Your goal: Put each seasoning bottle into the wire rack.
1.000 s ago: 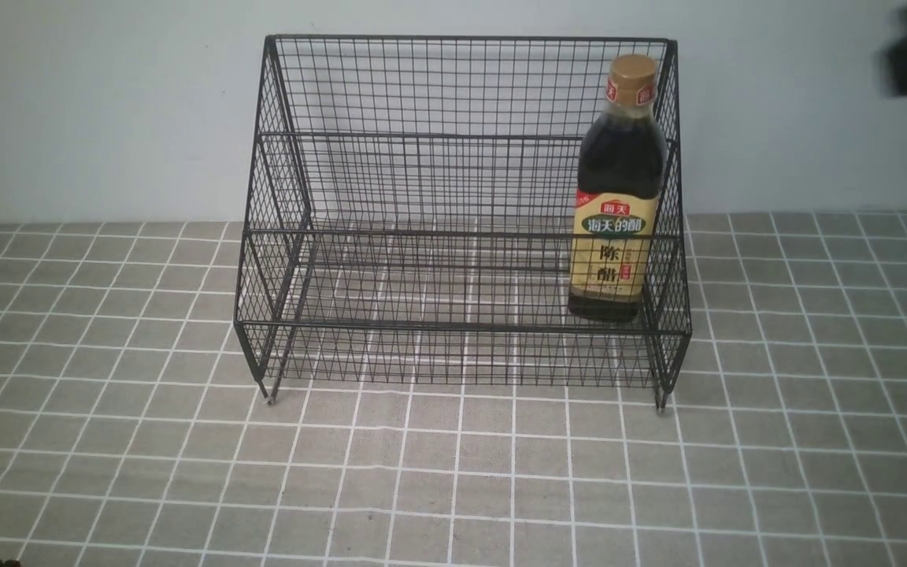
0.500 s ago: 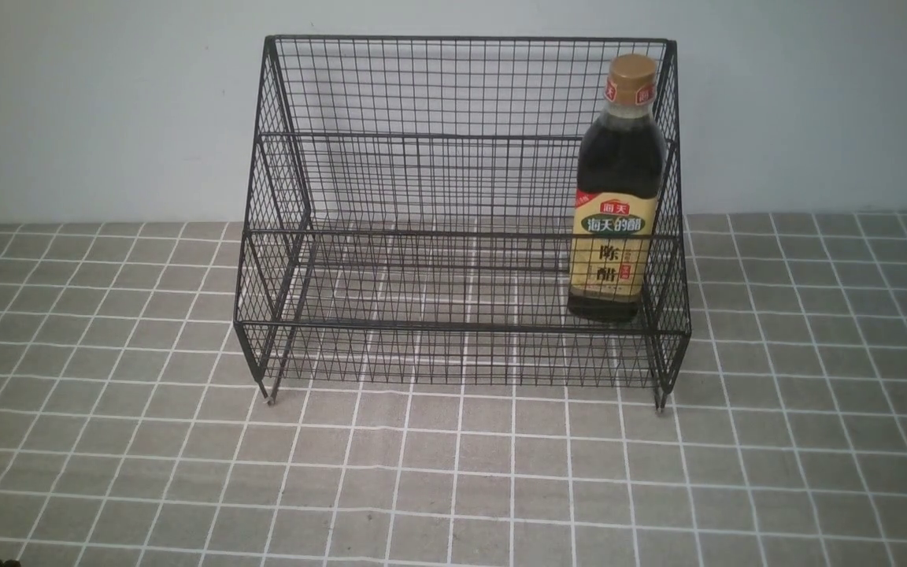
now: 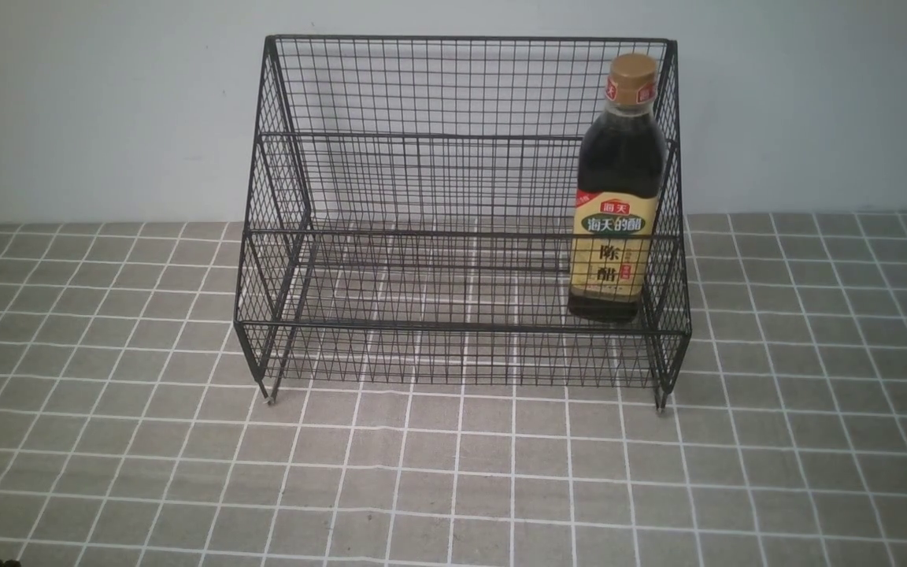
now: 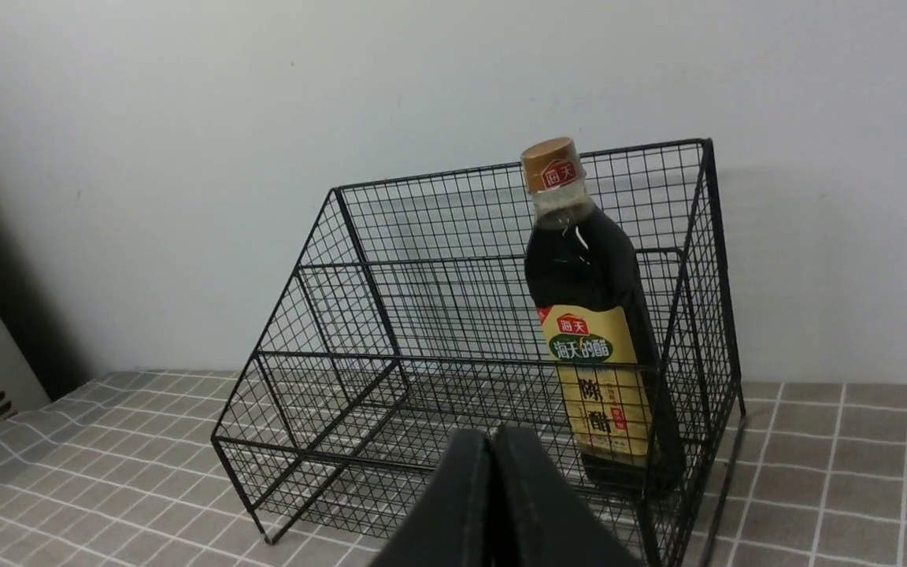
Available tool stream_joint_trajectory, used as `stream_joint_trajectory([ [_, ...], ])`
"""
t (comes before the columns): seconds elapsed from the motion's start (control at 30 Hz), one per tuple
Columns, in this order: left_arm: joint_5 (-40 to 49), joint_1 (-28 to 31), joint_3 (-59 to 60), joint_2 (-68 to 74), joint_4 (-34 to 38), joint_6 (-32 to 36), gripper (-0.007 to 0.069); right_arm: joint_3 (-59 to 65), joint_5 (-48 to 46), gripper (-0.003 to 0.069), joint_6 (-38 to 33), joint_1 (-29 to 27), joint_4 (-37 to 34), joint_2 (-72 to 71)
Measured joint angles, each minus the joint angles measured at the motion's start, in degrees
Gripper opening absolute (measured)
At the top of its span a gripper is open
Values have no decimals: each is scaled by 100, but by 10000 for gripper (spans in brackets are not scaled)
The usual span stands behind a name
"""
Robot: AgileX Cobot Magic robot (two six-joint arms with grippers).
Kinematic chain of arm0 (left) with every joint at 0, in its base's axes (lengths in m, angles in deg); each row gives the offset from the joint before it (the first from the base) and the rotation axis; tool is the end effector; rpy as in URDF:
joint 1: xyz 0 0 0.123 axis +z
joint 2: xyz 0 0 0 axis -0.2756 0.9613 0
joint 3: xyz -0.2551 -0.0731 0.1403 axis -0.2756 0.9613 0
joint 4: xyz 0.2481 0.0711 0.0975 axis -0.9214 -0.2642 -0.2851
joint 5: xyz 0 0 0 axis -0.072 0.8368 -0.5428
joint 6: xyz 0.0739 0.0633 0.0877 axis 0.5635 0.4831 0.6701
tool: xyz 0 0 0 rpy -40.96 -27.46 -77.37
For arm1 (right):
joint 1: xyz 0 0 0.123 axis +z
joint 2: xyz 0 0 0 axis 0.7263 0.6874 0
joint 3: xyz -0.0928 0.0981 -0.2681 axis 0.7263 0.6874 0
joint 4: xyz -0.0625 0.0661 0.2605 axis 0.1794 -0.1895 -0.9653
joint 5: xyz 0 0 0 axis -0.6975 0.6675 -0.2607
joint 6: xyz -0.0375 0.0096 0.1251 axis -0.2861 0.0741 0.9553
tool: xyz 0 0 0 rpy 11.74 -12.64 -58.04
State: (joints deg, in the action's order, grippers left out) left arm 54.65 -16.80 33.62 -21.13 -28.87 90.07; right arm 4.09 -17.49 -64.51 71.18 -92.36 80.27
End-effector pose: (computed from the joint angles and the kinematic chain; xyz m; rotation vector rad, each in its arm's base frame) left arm 0.0998 -0.0061 0.1583 0.0939 1.8719 -0.0022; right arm 0.0827 0.0437 0.3139 -0.1587 1.6938 0.5656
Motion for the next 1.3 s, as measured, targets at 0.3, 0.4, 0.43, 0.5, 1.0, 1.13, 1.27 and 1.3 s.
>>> stream_joint_trajectory([
  [0.3,0,0,0,0,0,0,-7,390,258,-13,-921,-932,13,-511],
  [0.4,0,0,0,0,0,0,-7,948,392,-13,-1094,-1691,130,-760],
  [0.43,0,0,0,0,0,0,-7,991,406,-13,-1139,-1779,140,-772],
  [0.5,0,0,0,0,0,0,-7,1523,439,-13,-1139,-2177,175,-923],
  [1.0,5,0,0,0,0,0,-7,2635,423,-13,-1186,-2461,242,-1033],
  [1.13,5,0,0,0,0,0,-7,2635,423,-13,-1186,-2461,242,-1033],
  [1.27,5,0,0,0,0,0,-7,2635,423,-13,-1186,-2461,242,-1033],
  [1.3,5,0,0,0,0,0,-7,2635,423,-13,-1186,-2461,242,-1033],
])
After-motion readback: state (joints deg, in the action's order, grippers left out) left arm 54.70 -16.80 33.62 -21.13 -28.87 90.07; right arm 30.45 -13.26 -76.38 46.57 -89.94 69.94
